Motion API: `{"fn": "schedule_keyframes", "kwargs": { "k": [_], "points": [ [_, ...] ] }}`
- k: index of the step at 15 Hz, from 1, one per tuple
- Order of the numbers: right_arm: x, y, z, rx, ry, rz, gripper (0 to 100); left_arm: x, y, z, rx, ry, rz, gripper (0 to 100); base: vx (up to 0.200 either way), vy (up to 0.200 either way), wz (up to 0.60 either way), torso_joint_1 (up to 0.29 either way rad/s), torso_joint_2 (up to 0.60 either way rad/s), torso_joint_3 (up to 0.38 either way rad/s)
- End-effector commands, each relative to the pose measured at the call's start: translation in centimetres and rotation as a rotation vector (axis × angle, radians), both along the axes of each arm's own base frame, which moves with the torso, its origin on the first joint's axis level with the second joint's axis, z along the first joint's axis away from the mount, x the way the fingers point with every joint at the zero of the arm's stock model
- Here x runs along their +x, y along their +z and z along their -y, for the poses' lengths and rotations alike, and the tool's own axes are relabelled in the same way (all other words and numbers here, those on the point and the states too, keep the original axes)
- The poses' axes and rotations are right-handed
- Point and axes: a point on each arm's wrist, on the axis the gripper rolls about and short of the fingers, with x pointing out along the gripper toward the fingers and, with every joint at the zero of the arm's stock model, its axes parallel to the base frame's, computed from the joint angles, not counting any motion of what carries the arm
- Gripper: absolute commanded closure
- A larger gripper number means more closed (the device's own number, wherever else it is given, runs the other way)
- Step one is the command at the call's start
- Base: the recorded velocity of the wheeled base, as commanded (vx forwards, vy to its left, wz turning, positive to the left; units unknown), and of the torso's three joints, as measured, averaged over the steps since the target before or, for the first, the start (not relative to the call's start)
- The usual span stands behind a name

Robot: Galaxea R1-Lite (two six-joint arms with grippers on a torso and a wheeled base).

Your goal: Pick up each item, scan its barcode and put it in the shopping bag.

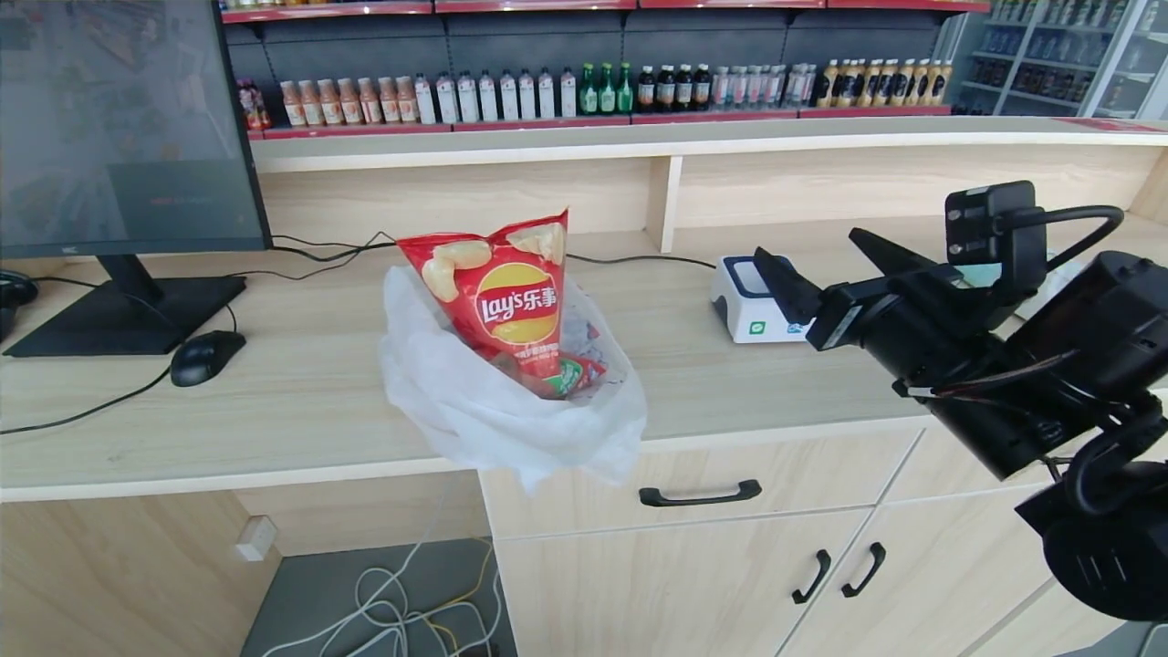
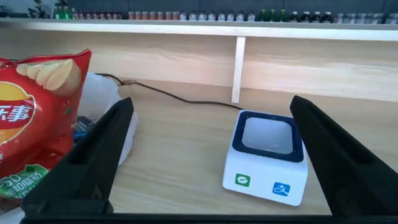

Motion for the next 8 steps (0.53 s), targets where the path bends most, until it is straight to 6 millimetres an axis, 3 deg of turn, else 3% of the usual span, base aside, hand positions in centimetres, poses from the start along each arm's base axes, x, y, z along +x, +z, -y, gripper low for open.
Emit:
{"fn": "schedule_keyframes", "kwargs": {
  "k": [1, 4, 8],
  "points": [
    [0.1, -0.7, 0.3, -0.010, -0.010, -0.022, 0, 0.0, 0.0, 0.0, -0.001, 0.001, 0.001, 100, 0.000, 0.000, 0.00, 0.000, 0.00, 0.000],
    [0.4, -1.3, 0.2, -0.018, -0.012, -0.039, 0, 0.0, 0.0, 0.0, 0.001, 0.001, 0.001, 100, 0.000, 0.000, 0.00, 0.000, 0.00, 0.000],
    [0.4, -1.8, 0.2, -0.027, -0.009, -0.053, 0, 0.0, 0.0, 0.0, 0.002, 0.000, 0.001, 100, 0.000, -0.200, 0.00, 0.002, 0.00, 0.000]
  ]
}}
